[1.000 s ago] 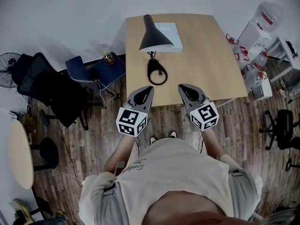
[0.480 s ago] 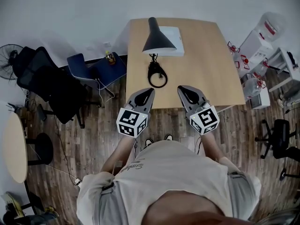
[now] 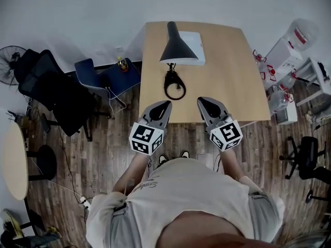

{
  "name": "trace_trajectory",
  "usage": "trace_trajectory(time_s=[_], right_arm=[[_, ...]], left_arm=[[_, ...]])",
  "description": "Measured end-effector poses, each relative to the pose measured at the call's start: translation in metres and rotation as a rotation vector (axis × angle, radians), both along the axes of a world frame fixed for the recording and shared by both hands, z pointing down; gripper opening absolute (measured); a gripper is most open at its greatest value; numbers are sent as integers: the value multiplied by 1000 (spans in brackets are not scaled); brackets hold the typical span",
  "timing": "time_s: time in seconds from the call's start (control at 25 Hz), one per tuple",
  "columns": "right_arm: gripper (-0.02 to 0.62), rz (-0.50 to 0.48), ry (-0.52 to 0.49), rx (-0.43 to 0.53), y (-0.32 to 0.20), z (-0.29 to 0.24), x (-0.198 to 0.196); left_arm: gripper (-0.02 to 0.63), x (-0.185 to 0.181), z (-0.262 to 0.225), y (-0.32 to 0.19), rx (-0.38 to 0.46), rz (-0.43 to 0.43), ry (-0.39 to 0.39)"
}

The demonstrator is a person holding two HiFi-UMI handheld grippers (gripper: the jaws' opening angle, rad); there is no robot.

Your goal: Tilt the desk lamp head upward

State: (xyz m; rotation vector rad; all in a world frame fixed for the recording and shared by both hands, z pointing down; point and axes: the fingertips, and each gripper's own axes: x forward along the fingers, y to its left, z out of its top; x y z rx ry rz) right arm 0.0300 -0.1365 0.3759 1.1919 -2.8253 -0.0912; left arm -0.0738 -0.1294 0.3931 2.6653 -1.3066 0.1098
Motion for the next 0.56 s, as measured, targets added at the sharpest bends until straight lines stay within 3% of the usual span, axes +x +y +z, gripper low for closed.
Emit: trace_trajectory(time_s=[0.56], right_arm=[[-5, 1, -4, 21, -18, -10, 6]], left_arm=[[15, -20, -12, -20, 22, -63, 35]])
